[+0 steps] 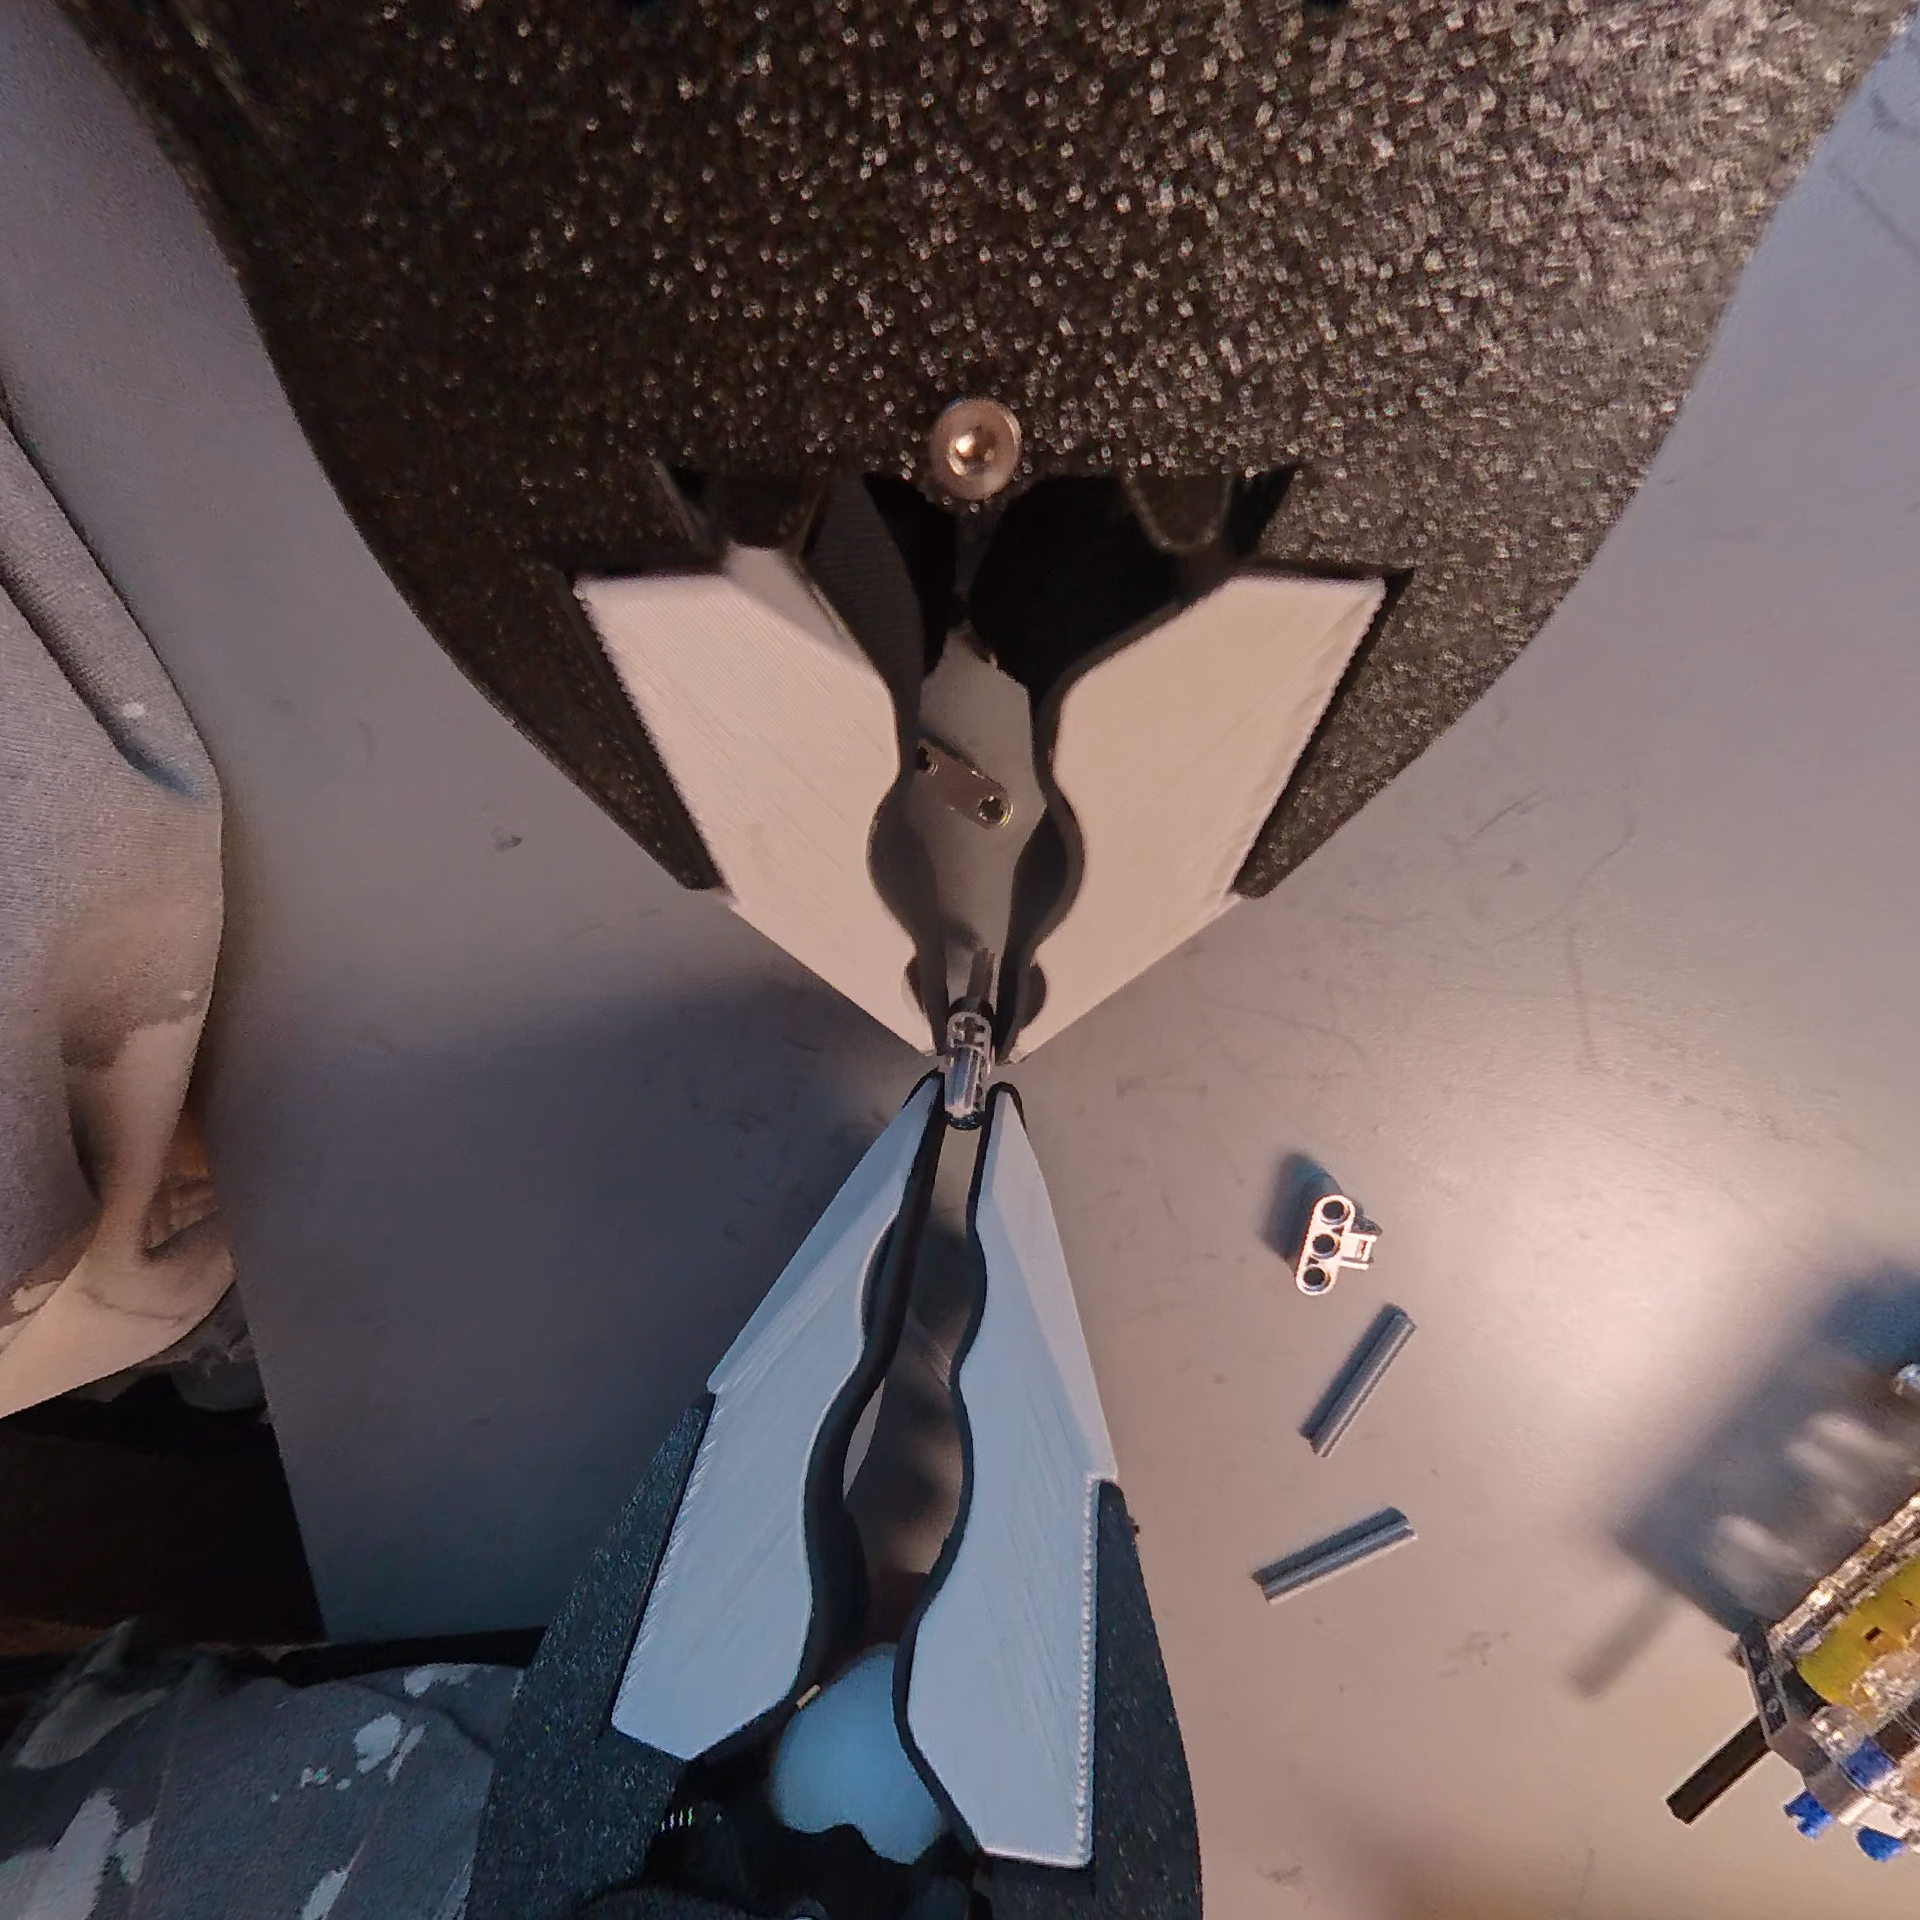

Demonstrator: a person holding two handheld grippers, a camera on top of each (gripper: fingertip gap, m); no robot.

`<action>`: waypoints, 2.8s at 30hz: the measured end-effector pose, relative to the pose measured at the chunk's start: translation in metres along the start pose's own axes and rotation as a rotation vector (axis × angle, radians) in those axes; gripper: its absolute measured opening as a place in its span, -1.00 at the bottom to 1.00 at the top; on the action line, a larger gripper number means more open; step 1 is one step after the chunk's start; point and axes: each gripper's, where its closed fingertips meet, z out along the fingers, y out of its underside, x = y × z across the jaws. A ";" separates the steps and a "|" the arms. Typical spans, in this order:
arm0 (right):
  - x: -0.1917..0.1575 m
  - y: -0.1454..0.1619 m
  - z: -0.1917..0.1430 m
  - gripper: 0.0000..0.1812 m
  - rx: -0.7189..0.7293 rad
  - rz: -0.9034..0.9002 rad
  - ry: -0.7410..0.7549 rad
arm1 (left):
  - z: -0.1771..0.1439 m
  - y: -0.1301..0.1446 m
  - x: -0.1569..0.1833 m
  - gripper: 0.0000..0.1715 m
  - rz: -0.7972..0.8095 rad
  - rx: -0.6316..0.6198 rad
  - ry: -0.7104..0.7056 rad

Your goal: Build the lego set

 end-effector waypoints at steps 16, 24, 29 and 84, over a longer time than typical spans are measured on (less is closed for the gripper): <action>-0.002 0.001 0.003 -0.95 -0.011 0.007 0.003 | 0.000 0.001 0.002 -0.93 0.009 -0.036 -0.012; -0.002 -0.002 0.000 -0.93 0.004 -0.005 0.002 | 0.000 0.003 0.003 -0.93 0.008 -0.038 -0.005; -0.004 -0.003 0.000 -0.94 0.011 -0.005 -0.007 | 0.000 0.003 0.004 -0.93 0.015 -0.042 -0.003; 0.020 -0.038 -0.018 -0.90 0.259 0.228 0.030 | -0.076 -0.004 -0.057 -0.84 -0.231 0.213 -0.116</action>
